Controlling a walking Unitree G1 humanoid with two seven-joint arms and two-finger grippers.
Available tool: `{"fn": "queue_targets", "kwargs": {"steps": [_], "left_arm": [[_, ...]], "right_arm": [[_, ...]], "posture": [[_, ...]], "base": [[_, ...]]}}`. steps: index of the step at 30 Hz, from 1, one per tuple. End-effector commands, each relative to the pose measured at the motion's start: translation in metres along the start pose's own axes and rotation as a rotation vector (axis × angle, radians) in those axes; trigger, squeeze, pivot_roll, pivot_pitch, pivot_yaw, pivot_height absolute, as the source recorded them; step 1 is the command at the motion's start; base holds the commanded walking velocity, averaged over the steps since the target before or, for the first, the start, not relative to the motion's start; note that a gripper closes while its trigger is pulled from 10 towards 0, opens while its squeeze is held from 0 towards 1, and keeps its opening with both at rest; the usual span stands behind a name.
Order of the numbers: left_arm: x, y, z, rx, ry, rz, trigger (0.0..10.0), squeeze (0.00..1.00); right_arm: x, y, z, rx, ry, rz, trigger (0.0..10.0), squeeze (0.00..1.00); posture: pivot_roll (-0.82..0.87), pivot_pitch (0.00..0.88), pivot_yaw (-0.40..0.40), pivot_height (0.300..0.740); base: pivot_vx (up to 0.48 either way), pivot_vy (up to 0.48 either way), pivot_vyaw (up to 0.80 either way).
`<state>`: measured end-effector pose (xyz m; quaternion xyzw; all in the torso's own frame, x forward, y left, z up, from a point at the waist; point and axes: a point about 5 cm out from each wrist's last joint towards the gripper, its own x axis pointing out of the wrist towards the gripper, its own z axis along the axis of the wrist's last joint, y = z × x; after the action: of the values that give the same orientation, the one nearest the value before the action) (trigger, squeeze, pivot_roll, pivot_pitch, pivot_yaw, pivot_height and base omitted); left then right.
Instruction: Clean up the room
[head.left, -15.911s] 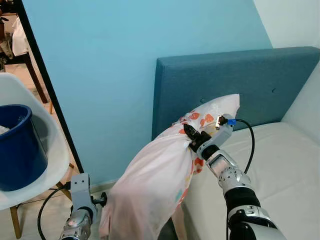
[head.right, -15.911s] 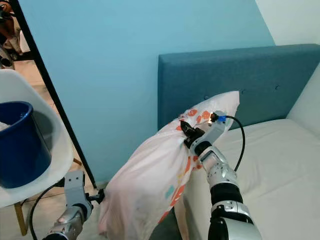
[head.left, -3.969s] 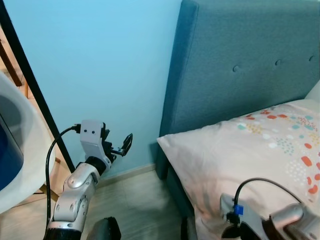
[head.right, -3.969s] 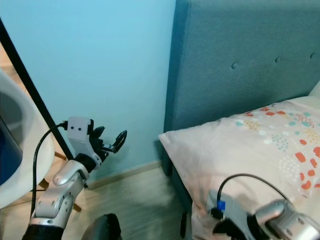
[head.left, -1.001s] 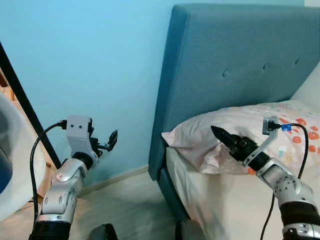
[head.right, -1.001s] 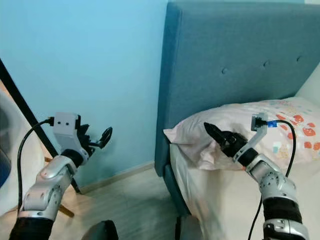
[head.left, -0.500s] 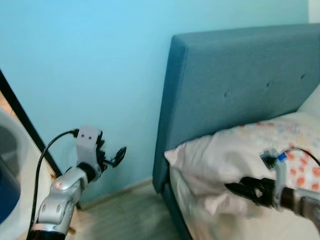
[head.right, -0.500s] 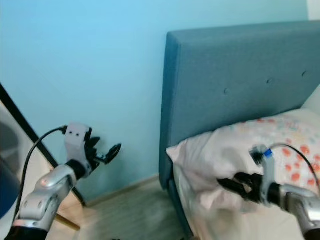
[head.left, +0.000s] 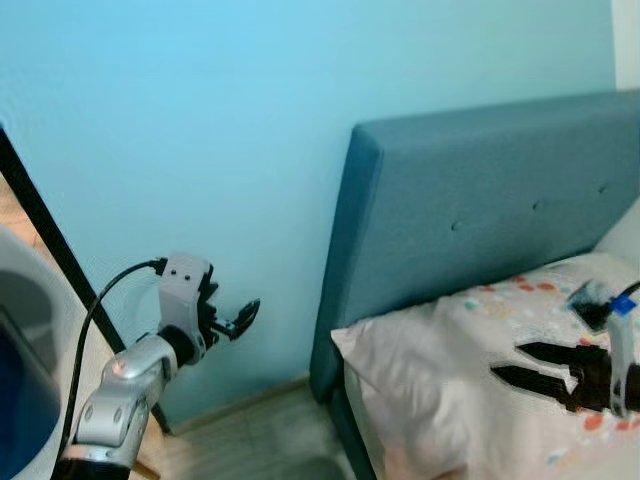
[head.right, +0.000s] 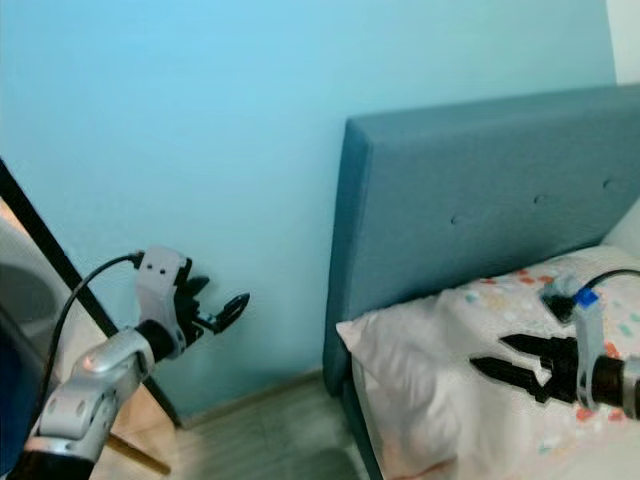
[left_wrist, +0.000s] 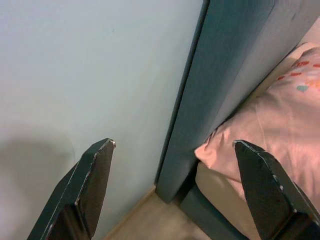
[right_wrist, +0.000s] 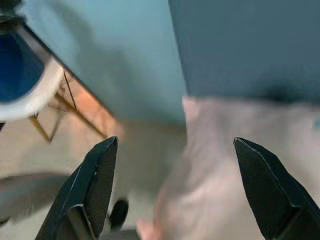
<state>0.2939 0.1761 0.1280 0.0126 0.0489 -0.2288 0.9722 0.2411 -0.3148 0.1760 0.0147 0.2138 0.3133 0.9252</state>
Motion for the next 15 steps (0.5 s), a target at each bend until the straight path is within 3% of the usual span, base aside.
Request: {"fn": "queue_targets", "kwargs": {"steps": [1, 2, 3, 5, 10, 11, 13, 15], "left_arm": [[0.0, 0.002, -0.002, -0.029, -0.004, 0.033, 10.0, 0.0], [0.003, 0.003, -0.001, -0.06, -0.021, 0.075, 10.0, 0.0], [0.003, 0.003, -0.001, -0.06, -0.021, 0.075, 10.0, 0.0], [0.007, 0.003, -0.003, -0.11, -0.035, 0.137, 10.0, 0.0], [0.008, 0.002, -0.004, -0.122, -0.035, 0.151, 10.0, 0.0], [0.008, 0.001, -0.019, -0.165, -0.005, 0.179, 10.0, 0.0], [0.008, 0.001, -0.019, -0.165, -0.005, 0.179, 10.0, 0.0], [-0.009, 0.007, -0.084, -0.244, 0.185, 0.316, 10.0, 0.0]], "right_arm": [[0.004, -0.006, 0.005, 0.033, -0.108, -0.05, 10.0, 0.0], [0.019, -0.009, 0.005, 0.097, -0.2, -0.09, 10.0, 0.0], [0.019, -0.009, 0.005, 0.097, -0.2, -0.09, 10.0, 0.0], [0.047, -0.005, 0.0, 0.182, -0.283, -0.125, 10.0, 0.0], [0.054, -0.003, -0.002, 0.193, -0.292, -0.132, 10.0, 0.0], [0.072, 0.001, -0.016, 0.241, -0.266, -0.165, 10.0, 0.0], [0.072, 0.001, -0.016, 0.241, -0.266, -0.165, 10.0, 0.0], [0.103, 0.003, -0.069, 0.352, -0.149, -0.306, 10.0, 0.0]], "posture": [[-0.07, 0.02, -0.055, 0.709], [-0.07, 0.02, -0.056, 0.713], [-0.07, 0.02, -0.056, 0.713], [-0.07, 0.019, -0.055, 0.723], [-0.07, 0.019, -0.055, 0.727], [-0.05, 0.002, -0.051, 0.732], [-0.05, 0.002, -0.051, 0.732], [-0.05, 0.0, -0.049, 0.74]], "base": [[0.0, 0.0, 0.0], [0.0, 0.0, 0.0], [0.0, 0.0, 0.0], [0.0, 0.0, 0.0], [0.0, 0.0, 0.0], [0.0, 0.0, 0.0], [0.0, 0.0, 0.0], [0.0, 0.0, 0.0]]}}
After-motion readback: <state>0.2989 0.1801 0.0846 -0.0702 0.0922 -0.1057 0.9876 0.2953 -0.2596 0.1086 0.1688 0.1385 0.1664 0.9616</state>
